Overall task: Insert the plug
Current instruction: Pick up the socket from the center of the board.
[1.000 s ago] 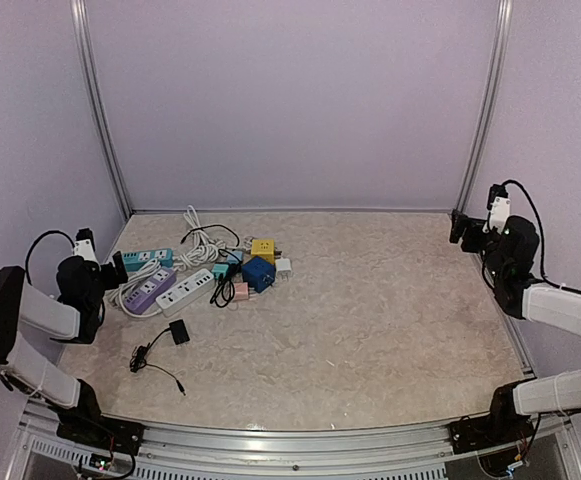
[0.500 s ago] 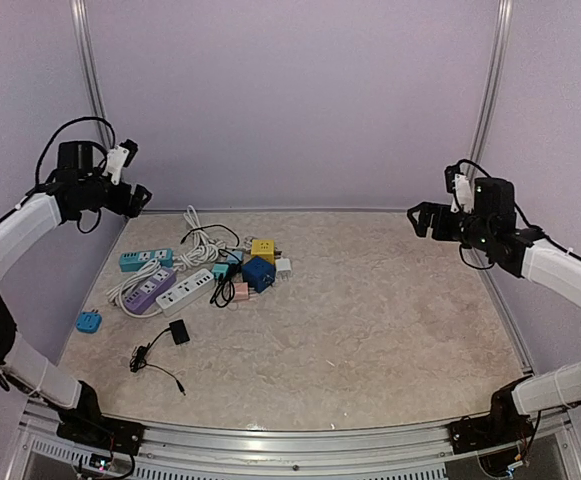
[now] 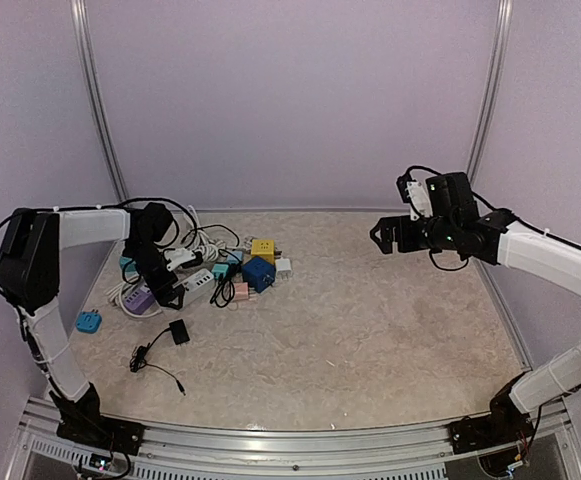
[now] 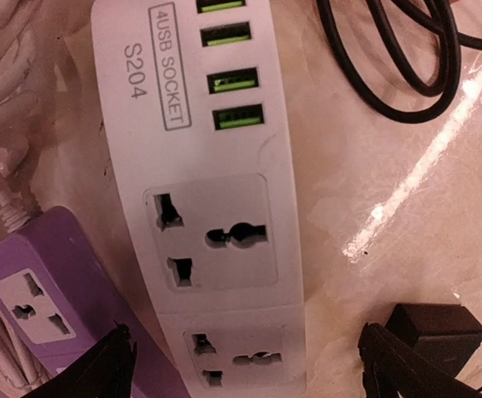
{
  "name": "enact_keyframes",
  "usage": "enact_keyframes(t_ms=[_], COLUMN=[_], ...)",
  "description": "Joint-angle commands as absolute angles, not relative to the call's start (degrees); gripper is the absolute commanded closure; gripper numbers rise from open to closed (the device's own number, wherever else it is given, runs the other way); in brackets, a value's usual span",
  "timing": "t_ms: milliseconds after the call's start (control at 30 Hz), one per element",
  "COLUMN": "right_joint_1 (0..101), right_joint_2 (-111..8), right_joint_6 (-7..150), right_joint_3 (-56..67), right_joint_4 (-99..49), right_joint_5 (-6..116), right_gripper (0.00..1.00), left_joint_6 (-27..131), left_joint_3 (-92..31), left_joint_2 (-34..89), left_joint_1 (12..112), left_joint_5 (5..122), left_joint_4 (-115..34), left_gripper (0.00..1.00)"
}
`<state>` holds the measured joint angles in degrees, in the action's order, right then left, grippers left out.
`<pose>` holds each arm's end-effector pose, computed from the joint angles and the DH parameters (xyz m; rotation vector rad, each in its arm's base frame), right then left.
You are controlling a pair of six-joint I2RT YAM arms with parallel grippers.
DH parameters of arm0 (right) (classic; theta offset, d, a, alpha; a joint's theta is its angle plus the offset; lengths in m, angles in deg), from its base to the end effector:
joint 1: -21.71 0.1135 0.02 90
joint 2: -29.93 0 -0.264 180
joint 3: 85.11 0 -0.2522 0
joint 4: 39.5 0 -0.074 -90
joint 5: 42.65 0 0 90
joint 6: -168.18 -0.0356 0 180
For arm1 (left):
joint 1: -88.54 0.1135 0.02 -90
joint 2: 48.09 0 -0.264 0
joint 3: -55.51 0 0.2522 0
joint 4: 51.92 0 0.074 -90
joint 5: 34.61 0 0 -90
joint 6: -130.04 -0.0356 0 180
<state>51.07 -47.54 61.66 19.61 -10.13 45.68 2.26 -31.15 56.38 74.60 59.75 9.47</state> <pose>0.2691 0.1502 0.3042 -0.2233 2.1418 0.4406 0.3357 -0.0861 0.1844 1.2924 2.6420 -0.0521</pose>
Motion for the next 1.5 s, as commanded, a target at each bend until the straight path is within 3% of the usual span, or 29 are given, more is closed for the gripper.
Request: enact_keyframes(t_ms=[0, 167, 300, 433, 600, 633, 800, 1000, 1133, 1233, 1467], right_joint_1=[53.4, 54.4, 54.8, 55.3, 55.7, 55.8, 58.5, 72.1, 72.1, 72.1, 72.4], right_joint_2=[-50.6, -53.5, -54.6, -54.7, -52.8, -52.1, -49.9, -49.8, -57.4, -63.0, -64.1], right_joint_6=[62.7, 62.8, 62.2, 62.2, 61.0, 60.5, 61.4, 79.5, 62.5, 48.6, 29.8], right_joint_3=[17.0, 15.3, 14.5, 13.5, 12.4, 12.3, 9.6, 6.2, -3.7, -10.8, 1.7], right_joint_4=[-6.0, -4.8, -5.1, -3.8, -2.8, -2.9, -2.4, -12.4, -14.7, -9.0, -24.8], right_joint_5=[43.6, 42.7, 43.2, 42.7, 42.9, 43.3, 45.2, 65.5, 69.0, 67.5, 76.5], right_gripper=[0.0, 0.0, 0.0, 0.0, 0.0, 0.0, 0.0, 0.0, 0.01, 0.09, 0.14], left_joint_6=[2.1, 1.9, 2.1, 1.2, 1.1, 1.2, 0.1, -3.6, 2.2, 4.4, 5.9], left_joint_3=[-31.8, -30.9, -31.7, -31.3, -32.0, -32.7, -38.5, -46.6, -50.4, -50.3, -48.6], left_joint_2=[59.0, 60.5, 62.1, 61.8, 57.3, 55.2, 43.8, 31.9, 31.7, 32.2, 35.0], left_joint_1=[74.5, 74.5, 74.5, 74.4, 75.3, 75.6, 76.4, 63.9, 54.7, 47.9, 42.6], left_joint_5=[58.9, 58.1, 58.4, 60.2, 60.9, 60.8, 61.8, 61.8, 57.3, 53.0, 52.8], left_joint_4=[8.6, 6.1, 6.2, 7.7, 9.8, 10.7, 17.6, 32.7, 35.8, 34.3, 29.7], left_gripper=[0.1, 0.12, 0.26, 0.48, 0.97, 1.0, 1.0, 1.0, 1.0, 1.0, 1.0])
